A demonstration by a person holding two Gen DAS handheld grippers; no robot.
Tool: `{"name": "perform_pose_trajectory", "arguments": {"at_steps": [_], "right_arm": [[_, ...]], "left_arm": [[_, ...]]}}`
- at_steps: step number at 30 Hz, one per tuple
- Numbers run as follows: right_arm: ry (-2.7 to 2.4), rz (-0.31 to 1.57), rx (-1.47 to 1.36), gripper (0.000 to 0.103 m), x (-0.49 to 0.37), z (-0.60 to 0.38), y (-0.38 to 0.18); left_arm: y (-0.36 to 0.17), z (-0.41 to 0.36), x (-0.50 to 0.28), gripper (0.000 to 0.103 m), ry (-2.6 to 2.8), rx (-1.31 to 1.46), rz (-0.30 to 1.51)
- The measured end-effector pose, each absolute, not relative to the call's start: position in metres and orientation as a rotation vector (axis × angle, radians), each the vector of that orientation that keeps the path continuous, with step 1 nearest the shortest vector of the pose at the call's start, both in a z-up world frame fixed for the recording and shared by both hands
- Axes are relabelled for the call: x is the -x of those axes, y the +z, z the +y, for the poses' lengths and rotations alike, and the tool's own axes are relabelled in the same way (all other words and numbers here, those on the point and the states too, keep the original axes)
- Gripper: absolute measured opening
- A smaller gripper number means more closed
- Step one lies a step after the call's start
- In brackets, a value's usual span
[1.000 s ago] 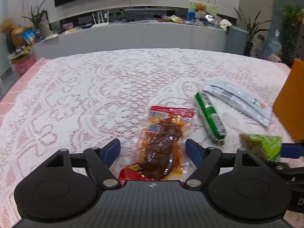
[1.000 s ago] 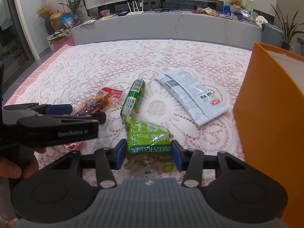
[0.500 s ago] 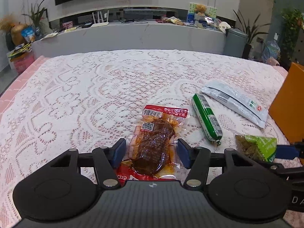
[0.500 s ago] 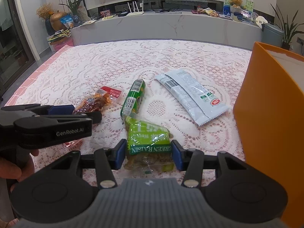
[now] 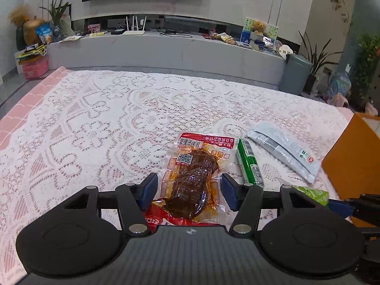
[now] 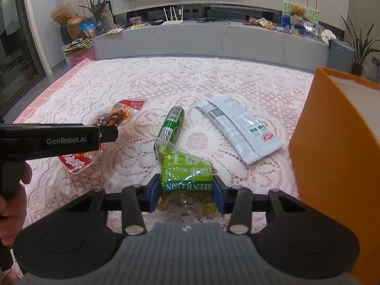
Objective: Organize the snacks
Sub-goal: 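Carry the meat packet and raisin bag over the box with both tools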
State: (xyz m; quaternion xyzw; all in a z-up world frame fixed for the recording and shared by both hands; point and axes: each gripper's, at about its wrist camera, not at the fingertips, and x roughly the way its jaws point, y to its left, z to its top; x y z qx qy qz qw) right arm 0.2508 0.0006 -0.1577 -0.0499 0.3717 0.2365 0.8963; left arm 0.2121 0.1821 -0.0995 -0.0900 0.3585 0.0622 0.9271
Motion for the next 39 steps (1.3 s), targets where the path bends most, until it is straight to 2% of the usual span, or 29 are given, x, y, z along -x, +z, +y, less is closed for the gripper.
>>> {"name": "perform_pose_trajectory", "arguments": {"at_steps": [13, 24, 39], "right_arm": [[0.481, 0.691, 0.105, 0.042, -0.231, -0.013, -0.134], [0.525, 0.694, 0.085, 0.042, -0.196, -0.037, -0.099], [0.449, 0.645, 0.06, 0.042, -0.155, -0.143, -0.043]], "left_arm": [[-0.077, 0.174, -0.18, 0.066, 0.114, 0.26, 0.75], [-0.06, 0.134, -0.151, 0.066, 0.053, 0.251, 0.816], [-0.005, 0.07, -0.13, 0.066, -0.069, 0.213, 0.79]]}}
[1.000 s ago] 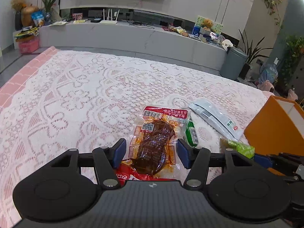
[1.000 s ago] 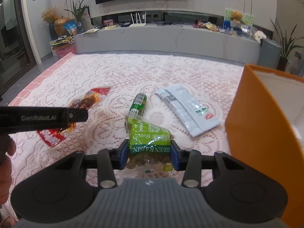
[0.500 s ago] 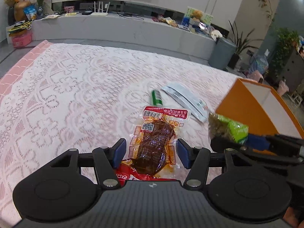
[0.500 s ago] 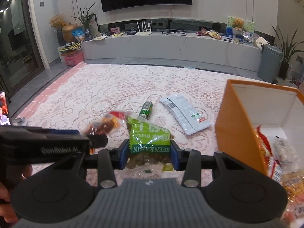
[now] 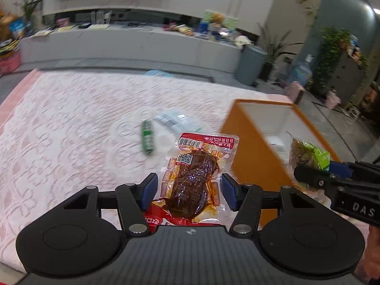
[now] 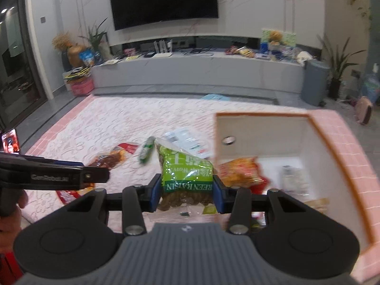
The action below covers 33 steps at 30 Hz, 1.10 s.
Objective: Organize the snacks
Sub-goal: 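Carry the meat packet and raisin bag over the box with both tools, then open both tools to drop the meat packet and raisin bag into the box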
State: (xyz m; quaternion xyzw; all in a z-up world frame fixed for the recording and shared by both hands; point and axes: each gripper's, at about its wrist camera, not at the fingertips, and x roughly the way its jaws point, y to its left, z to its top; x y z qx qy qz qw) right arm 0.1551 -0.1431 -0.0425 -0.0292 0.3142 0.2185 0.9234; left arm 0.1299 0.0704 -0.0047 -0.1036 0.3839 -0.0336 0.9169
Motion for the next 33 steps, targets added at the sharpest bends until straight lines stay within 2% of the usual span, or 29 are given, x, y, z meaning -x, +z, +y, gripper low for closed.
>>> {"name": "perform_pose_trajectory", "arguments": {"at_steps": [13, 21, 33], "right_arm": [[0.359, 0.656, 0.248, 0.042, -0.164, -0.222, -0.029], [0.377, 0.704, 0.349, 0.042, -0.193, -0.235, -0.052], [0.354, 0.791, 0.412, 0.042, -0.253, -0.236, -0.088]], "left_arm": [[0.016, -0.043, -0.175, 0.066, -0.346, 0.061, 0.813], [-0.011, -0.088, -0.227, 0.066, -0.366, -0.05, 0.885], [-0.051, -0.099, -0.271, 0.066, -0.343, -0.131, 0.969]]}}
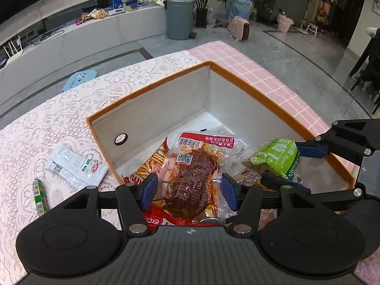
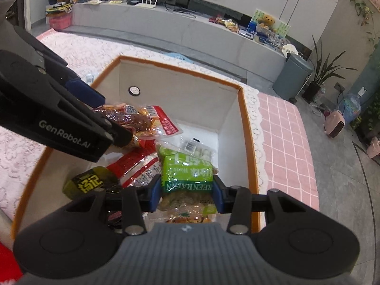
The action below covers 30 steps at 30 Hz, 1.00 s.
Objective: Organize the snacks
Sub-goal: 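Open both tools to drop the meat packet and raisin bag into the box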
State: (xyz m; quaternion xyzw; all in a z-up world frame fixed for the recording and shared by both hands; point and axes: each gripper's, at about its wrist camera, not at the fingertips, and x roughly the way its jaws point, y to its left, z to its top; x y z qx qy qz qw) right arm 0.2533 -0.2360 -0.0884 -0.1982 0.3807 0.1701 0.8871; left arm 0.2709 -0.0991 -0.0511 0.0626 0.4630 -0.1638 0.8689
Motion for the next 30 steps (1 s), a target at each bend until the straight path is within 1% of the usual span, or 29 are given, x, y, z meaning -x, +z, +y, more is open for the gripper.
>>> {"name": "perform_pose_trajectory", "arguments": {"at_steps": [12, 20, 26, 28, 30], "right_arm": [[0.378, 0.848, 0.509, 0.042, -0.279, -0.216, -0.112], [0.384, 0.884, 0.542, 0.043, -0.29, -0.214, -0.12], [0.39, 0.905, 0.551, 0.043, -0.292, -0.213, -0.121], [0.388, 0.906, 0.553, 0.044, -0.294, -0.211, -0.119], [0.382, 0.901, 0.557, 0.052, -0.294, -0.211, -0.117]], "left_arm": [[-0.071, -0.113, -0.294, 0.066, -0.353, -0.187, 1.011], [-0.076, -0.128, -0.297, 0.066, -0.329, -0.315, 1.003], [-0.077, -0.131, -0.297, 0.068, -0.327, -0.326, 1.02], [-0.077, -0.131, -0.296, 0.069, -0.328, -0.323, 1.026], [-0.076, -0.131, -0.295, 0.07, -0.334, -0.32, 1.034]]}}
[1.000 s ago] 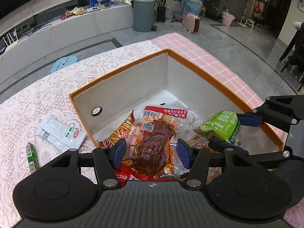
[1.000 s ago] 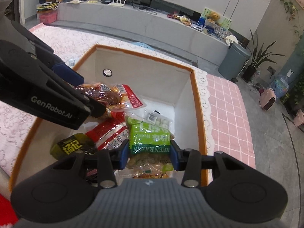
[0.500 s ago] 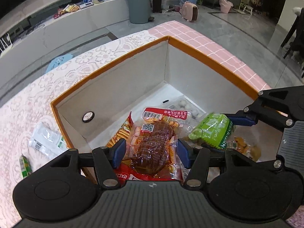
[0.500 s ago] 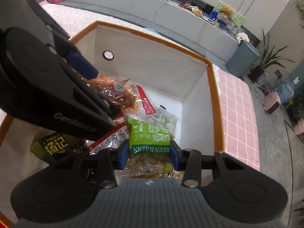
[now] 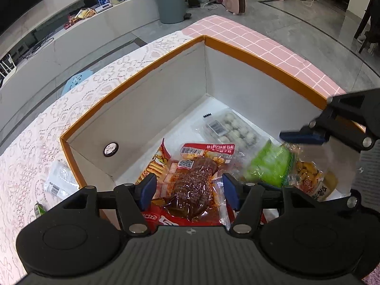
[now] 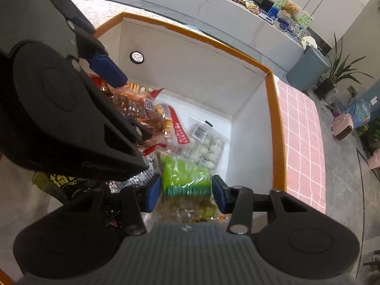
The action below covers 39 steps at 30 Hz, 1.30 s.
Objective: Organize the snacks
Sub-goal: 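Open both tools to drop the meat packet and raisin bag into the box, then move both tools back toward the green drink bottle and white packet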
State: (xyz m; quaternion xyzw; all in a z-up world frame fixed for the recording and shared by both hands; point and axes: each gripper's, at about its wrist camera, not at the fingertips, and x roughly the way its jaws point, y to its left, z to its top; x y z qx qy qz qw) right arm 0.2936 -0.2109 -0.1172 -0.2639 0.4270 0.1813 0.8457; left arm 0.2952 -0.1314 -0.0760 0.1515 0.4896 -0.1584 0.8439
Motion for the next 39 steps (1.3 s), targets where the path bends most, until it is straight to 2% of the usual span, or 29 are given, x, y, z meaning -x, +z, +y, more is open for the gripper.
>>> {"name": "perform_pose_trajectory", "arguments": {"at_steps": [7, 17, 22, 32, 39], "right_arm": [[0.359, 0.872, 0.583, 0.067, -0.283, -0.209, -0.102], [0.333, 0.842, 0.607, 0.094, -0.257, -0.209, -0.075], [0.313, 0.822, 0.571, 0.095, -0.244, -0.211, -0.06], [0.317, 0.786, 0.309, 0.099, -0.212, -0.205, -0.037], [0.36, 0.665, 0.192, 0.1, -0.182, -0.19, -0.033]], "left_arm": [[-0.058, -0.131, -0.284, 0.079, -0.324, -0.322, 0.988], [-0.024, -0.117, -0.255, 0.081, -0.282, -0.296, 0.896], [-0.005, -0.1, -0.24, 0.081, -0.231, -0.239, 0.84], [0.027, -0.057, -0.21, 0.081, -0.15, -0.109, 0.75], [0.032, -0.026, -0.192, 0.082, -0.085, -0.031, 0.71]]}}
